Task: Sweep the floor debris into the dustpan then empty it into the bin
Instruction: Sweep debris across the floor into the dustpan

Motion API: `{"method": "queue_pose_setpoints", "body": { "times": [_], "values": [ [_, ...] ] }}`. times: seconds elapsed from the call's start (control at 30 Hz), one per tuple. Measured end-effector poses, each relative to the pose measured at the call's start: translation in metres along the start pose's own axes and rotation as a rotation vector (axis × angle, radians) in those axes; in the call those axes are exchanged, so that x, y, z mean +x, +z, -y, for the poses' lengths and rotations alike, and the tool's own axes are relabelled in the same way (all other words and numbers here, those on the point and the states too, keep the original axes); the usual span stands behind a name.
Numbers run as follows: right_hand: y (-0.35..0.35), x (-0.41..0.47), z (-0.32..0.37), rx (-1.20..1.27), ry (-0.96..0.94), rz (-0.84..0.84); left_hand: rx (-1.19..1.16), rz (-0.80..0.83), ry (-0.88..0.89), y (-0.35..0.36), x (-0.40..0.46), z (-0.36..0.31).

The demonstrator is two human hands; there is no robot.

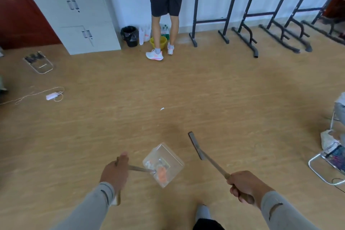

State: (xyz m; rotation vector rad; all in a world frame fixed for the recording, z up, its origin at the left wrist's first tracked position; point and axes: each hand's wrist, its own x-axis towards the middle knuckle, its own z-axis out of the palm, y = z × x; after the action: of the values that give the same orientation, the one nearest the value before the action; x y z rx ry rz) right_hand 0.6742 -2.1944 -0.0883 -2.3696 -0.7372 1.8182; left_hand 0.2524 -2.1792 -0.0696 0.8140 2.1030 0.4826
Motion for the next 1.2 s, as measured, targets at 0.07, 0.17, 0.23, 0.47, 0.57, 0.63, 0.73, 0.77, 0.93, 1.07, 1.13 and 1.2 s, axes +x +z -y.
{"method": "queue_pose_setpoints", "body": {
  "times": [0.07, 0.17, 0.23, 0.47, 0.57, 0.63, 0.73, 0.77, 0.93, 1.07, 1.13, 1.2],
  "values": [
    [-0.014, 0.008, 0.014, 0.023, 0.019, 0.027, -0.022, -0.024, 0.014, -0.001, 0.004, -0.015],
    [-0.034, 0.016, 0.035, 0.053, 0.044, 0.058, -0.051, -0.086, 0.073, -0.001, 0.006, -0.031],
    [-0.047, 0.019, 0.046, 0.048, 0.03, 0.058, -0.076, -0.136, -0.006, 0.001, 0.003, -0.041],
    [-0.081, 0.038, 0.085, 0.021, -0.018, 0.054, -0.259, -0.159, -0.074, 0.011, 0.023, -0.065],
    [-0.083, 0.046, 0.105, 0.014, -0.033, 0.063, -0.268, -0.182, -0.104, 0.008, 0.037, -0.077],
    [-0.079, 0.051, 0.122, 0.017, -0.053, 0.049, -0.271, -0.189, -0.109, 0.005, 0.051, -0.084],
    [-0.069, 0.06, 0.148, 0.023, -0.084, 0.023, -0.27, -0.191, -0.098, -0.001, 0.079, -0.091],
    [-0.065, 0.063, 0.158, 0.028, -0.083, 0.017, -0.275, -0.182, -0.098, -0.003, 0.09, -0.093],
    [-0.043, 0.07, 0.223, 0.021, -0.003, 0.026, -0.267, -0.119, -0.126, -0.022, 0.152, -0.108],
    [-0.022, 0.072, 0.274, -0.001, 0.036, 0.005, -0.288, -0.056, -0.132, -0.034, 0.2, -0.12],
    [-0.012, 0.073, 0.293, -0.014, 0.046, -0.014, -0.297, -0.036, -0.113, -0.038, 0.22, -0.127],
    [-0.003, 0.074, 0.31, -0.007, 0.06, -0.026, -0.289, -0.03, -0.1, -0.04, 0.236, -0.135]
  ]
}}
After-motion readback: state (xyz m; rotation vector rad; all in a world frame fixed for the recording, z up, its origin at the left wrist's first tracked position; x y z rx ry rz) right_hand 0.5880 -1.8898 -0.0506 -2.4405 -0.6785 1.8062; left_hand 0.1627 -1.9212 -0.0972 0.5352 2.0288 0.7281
